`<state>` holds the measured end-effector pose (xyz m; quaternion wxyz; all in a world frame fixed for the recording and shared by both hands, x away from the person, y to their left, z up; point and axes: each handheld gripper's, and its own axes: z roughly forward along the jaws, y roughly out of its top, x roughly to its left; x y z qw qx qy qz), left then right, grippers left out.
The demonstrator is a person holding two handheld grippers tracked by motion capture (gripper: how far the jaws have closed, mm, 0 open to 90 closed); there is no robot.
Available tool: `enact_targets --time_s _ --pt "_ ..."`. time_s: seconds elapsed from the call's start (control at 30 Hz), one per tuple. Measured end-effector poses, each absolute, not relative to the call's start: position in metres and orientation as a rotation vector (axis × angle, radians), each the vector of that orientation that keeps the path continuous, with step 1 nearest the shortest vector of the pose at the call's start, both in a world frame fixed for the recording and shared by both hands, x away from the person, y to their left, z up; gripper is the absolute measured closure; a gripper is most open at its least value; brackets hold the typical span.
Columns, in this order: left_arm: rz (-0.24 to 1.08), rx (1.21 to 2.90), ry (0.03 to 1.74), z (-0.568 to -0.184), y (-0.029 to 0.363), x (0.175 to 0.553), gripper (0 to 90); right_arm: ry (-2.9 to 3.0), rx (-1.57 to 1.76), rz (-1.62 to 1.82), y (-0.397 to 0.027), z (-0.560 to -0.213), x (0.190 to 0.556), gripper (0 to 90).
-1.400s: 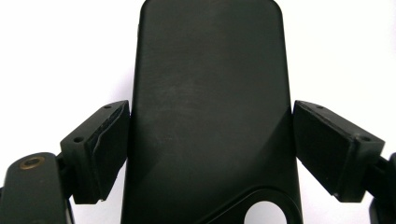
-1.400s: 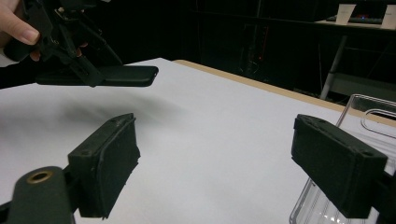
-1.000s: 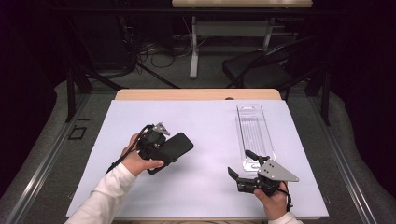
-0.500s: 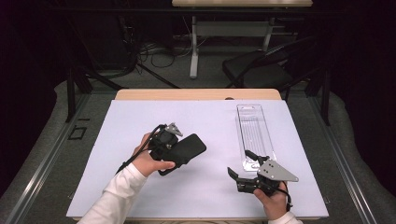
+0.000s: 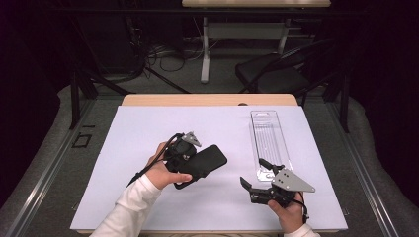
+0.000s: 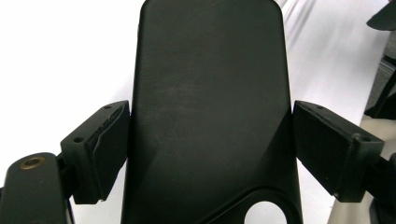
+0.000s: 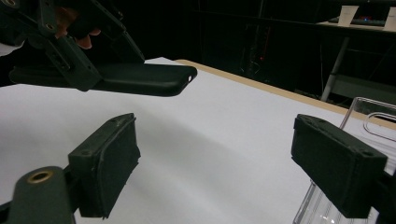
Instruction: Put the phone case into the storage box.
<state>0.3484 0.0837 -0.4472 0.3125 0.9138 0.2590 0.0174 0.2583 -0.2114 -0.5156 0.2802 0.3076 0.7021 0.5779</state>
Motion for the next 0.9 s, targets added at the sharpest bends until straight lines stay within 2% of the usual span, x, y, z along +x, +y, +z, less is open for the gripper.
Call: enact_targets --time_s 0.43,0.9 --pt "0.041 2.410 0.665 -0.443 0.087 0.345 14.7 1.957 0.775 1.555 -0.202 -0.506 0.259 14.1" --pt "0.030 2.404 0.674 -0.439 0.091 0.342 14.7 2.063 0.624 1.389 -0.186 -0.492 0.260 14.3"
